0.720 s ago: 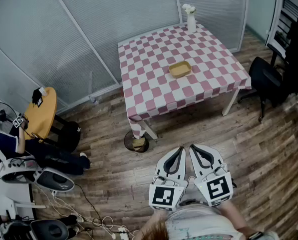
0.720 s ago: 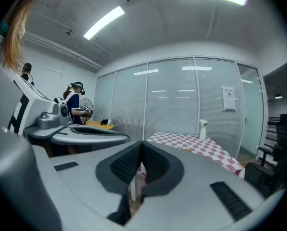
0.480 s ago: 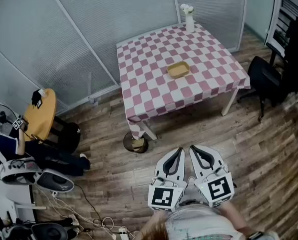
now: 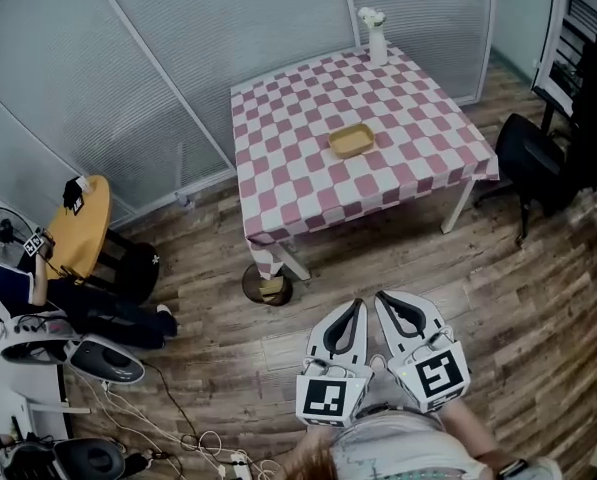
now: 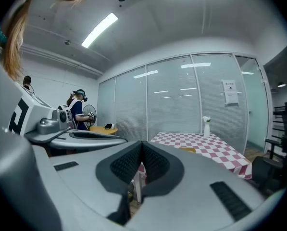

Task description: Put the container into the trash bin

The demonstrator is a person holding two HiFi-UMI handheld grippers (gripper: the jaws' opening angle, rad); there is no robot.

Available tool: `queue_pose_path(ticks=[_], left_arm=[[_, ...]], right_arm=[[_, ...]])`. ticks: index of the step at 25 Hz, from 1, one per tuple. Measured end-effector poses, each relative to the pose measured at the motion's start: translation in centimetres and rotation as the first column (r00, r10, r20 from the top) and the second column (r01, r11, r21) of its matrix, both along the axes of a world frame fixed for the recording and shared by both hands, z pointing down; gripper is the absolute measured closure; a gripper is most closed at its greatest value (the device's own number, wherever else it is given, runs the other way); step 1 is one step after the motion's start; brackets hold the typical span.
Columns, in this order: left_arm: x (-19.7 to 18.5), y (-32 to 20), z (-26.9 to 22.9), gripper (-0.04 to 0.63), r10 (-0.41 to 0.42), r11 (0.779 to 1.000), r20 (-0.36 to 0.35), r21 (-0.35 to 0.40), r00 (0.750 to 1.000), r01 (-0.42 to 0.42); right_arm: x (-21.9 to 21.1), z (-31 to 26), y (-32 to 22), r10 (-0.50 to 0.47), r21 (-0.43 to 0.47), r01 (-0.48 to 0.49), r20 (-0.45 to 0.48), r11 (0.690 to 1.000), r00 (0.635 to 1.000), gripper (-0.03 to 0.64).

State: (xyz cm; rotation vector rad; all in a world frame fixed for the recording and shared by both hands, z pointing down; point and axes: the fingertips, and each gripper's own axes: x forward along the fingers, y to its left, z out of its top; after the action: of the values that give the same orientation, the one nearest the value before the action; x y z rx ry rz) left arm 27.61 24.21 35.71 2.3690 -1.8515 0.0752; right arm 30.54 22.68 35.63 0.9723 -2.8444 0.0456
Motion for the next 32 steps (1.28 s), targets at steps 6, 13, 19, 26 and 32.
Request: queue_pose_path(ticks=[6, 13, 19, 26, 32], left_arm=[[0.2, -0.6, 0.1, 0.589, -0.006, 1.0, 0.015, -0.012, 1.0, 0.006], [1.5, -5.6, 0.1, 0.589, 0.021, 1.0, 0.001, -0.023, 1.0, -0.021], [-3.1, -8.1, 0.5, 0.589, 0.069, 0.998, -0.008, 0.01, 0.998, -0.069], [-6.3, -14.2, -0.7, 0.589, 0.13, 0.991, 0.014, 0.039, 0.991, -0.131], [-9.1, -17.6, -0.5, 0.589, 0.14, 0.989, 0.005, 0.052, 0.99, -0.14]], right_arm=[[0.2, -0.1, -1.0, -0.009, -0.017, 0.009, 0.01, 1.0, 1.0, 0.623], [1.6, -0.3, -6.0, 0.026, -0.028, -0.025, 0.026, 0.999, 0.999, 0.623], [-2.7, 0.6, -7.7, 0.074, -0.007, -0.074, 0.011, 0.997, 0.997, 0.623], [-6.1, -0.2, -13.3, 0.108, 0.018, -0.109, 0.018, 0.994, 0.994, 0.623], [-8.3, 0.0, -16.4, 0.145, 0.02, -0.145, 0.008, 0.989, 0.989, 0.623]])
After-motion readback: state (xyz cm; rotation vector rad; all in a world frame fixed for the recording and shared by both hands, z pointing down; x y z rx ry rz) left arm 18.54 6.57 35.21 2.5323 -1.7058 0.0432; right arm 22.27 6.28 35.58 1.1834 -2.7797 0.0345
